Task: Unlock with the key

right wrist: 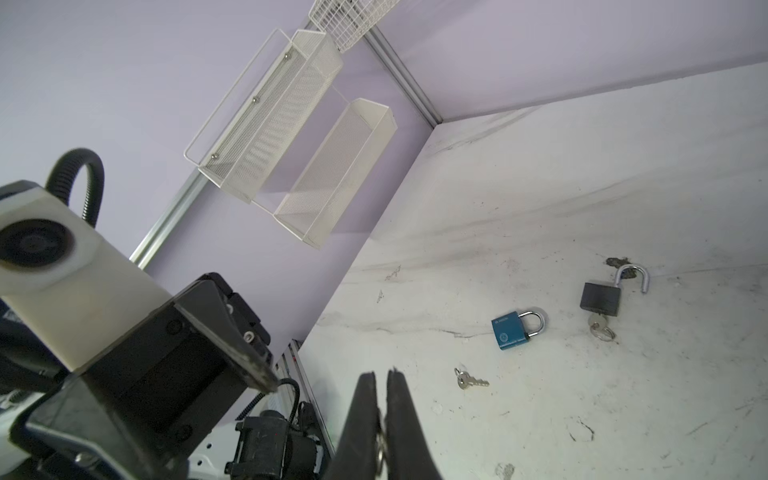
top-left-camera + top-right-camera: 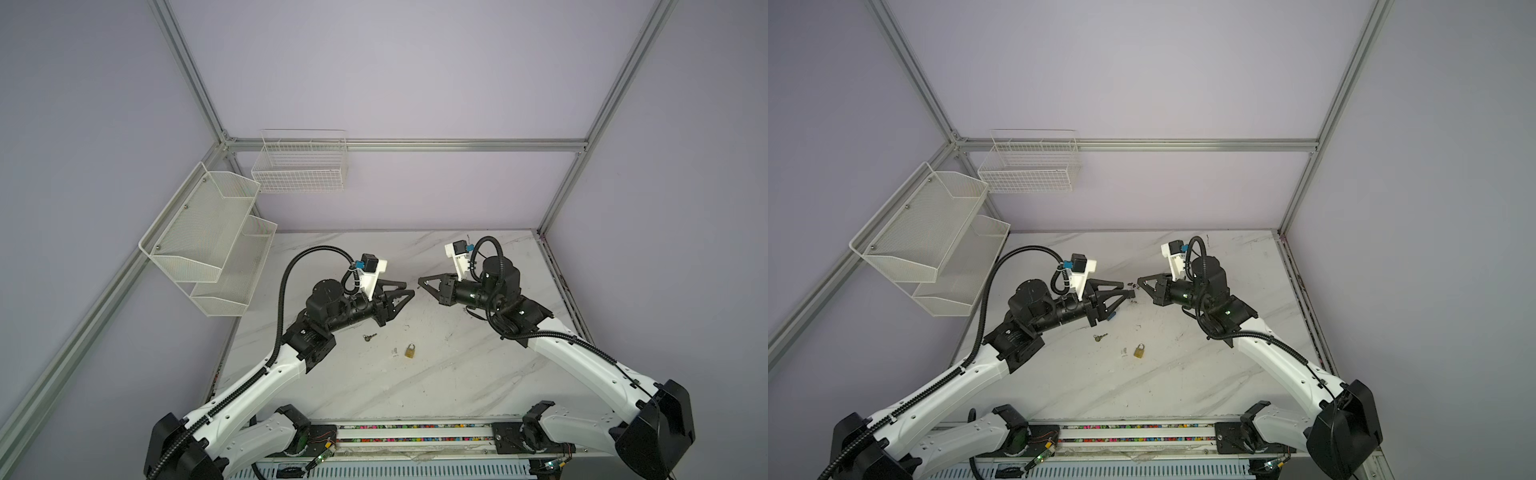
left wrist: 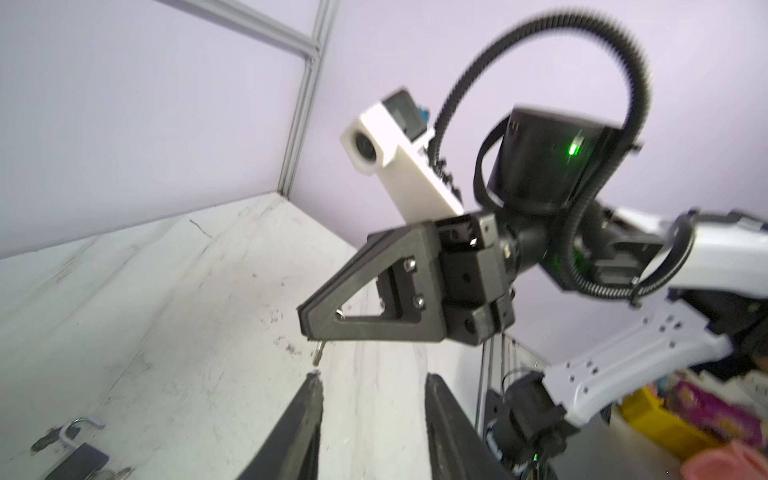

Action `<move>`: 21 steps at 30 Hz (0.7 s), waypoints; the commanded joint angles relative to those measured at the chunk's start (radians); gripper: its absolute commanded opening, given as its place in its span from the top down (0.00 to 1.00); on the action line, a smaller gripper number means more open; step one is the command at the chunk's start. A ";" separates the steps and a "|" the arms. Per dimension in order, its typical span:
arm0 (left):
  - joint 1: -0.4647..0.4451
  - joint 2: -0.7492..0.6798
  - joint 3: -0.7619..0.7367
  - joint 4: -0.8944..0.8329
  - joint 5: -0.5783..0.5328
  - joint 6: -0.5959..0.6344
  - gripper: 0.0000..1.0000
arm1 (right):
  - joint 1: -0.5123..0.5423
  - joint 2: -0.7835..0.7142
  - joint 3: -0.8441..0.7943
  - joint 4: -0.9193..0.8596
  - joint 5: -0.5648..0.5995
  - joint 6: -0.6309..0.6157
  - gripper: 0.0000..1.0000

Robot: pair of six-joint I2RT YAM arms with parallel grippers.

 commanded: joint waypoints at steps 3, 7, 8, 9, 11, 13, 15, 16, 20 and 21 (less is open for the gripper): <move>-0.004 -0.033 -0.137 0.272 -0.266 -0.494 0.59 | 0.010 -0.040 -0.072 0.252 0.097 0.174 1.00; -0.046 -0.022 -0.162 0.343 -0.404 -0.646 0.59 | 0.050 -0.047 -0.105 0.377 0.163 0.253 1.00; -0.059 -0.021 -0.162 0.356 -0.433 -0.653 0.59 | 0.067 -0.043 -0.100 0.384 0.187 0.264 1.00; -0.070 -0.019 -0.160 0.360 -0.458 -0.659 0.59 | 0.083 -0.037 -0.094 0.386 0.206 0.270 1.00; -0.094 -0.013 -0.158 0.380 -0.498 -0.674 0.59 | 0.118 -0.024 -0.079 0.405 0.241 0.280 1.00; -0.107 -0.006 -0.160 0.413 -0.518 -0.687 0.60 | 0.140 -0.012 -0.068 0.419 0.271 0.295 1.00; -0.121 0.001 -0.162 0.447 -0.532 -0.687 0.61 | 0.155 -0.008 -0.064 0.427 0.303 0.302 1.00; -0.126 0.003 -0.160 0.450 -0.539 -0.691 0.61 | 0.160 -0.006 -0.062 0.431 0.313 0.307 1.00; -0.151 0.026 -0.152 0.478 -0.540 -0.695 0.63 | 0.188 0.013 -0.047 0.437 0.347 0.321 1.00; -0.153 0.033 -0.152 0.489 -0.538 -0.699 0.64 | 0.193 0.015 -0.047 0.441 0.357 0.324 1.00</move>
